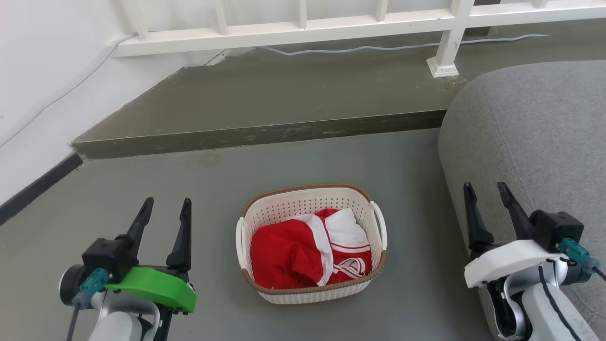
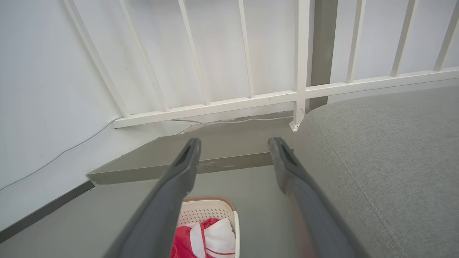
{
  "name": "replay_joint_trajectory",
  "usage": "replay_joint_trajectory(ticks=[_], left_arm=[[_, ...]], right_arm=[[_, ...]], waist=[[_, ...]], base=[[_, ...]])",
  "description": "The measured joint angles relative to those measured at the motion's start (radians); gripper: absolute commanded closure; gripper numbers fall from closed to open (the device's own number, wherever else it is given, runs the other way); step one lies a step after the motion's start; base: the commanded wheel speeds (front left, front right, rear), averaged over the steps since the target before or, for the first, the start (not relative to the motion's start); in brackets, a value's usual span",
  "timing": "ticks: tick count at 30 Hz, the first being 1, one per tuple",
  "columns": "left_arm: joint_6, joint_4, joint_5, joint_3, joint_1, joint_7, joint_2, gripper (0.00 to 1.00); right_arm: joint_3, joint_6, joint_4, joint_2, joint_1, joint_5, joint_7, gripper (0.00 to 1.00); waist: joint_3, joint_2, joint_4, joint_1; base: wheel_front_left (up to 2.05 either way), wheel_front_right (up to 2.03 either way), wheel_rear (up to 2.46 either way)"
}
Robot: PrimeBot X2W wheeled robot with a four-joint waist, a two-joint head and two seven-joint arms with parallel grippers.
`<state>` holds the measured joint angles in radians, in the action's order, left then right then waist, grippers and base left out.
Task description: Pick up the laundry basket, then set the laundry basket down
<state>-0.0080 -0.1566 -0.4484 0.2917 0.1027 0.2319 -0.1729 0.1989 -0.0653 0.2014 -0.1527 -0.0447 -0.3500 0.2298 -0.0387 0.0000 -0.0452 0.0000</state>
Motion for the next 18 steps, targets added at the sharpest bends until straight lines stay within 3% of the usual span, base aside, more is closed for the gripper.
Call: replay_joint_trajectory(ticks=[7,18], left_arm=[[0.012,-0.007,0.06,0.005,-0.001,0.02,0.004,0.0],[0.019,-0.038,0.061,-0.003,-0.021,0.02,0.028,0.0]], right_arm=[[0.009,-0.017,0.003,0.0,0.006,0.076,0.021,0.0],[0.004,-0.018,0.016,0.01,0.014,0.078,0.022,0.0]], waist=[[0.0,0.0,-0.001,0.0],[0.004,0.0,-0.001,0.0]], base=[[0.0,0.0,0.0],[0.0,0.0,0.0]])
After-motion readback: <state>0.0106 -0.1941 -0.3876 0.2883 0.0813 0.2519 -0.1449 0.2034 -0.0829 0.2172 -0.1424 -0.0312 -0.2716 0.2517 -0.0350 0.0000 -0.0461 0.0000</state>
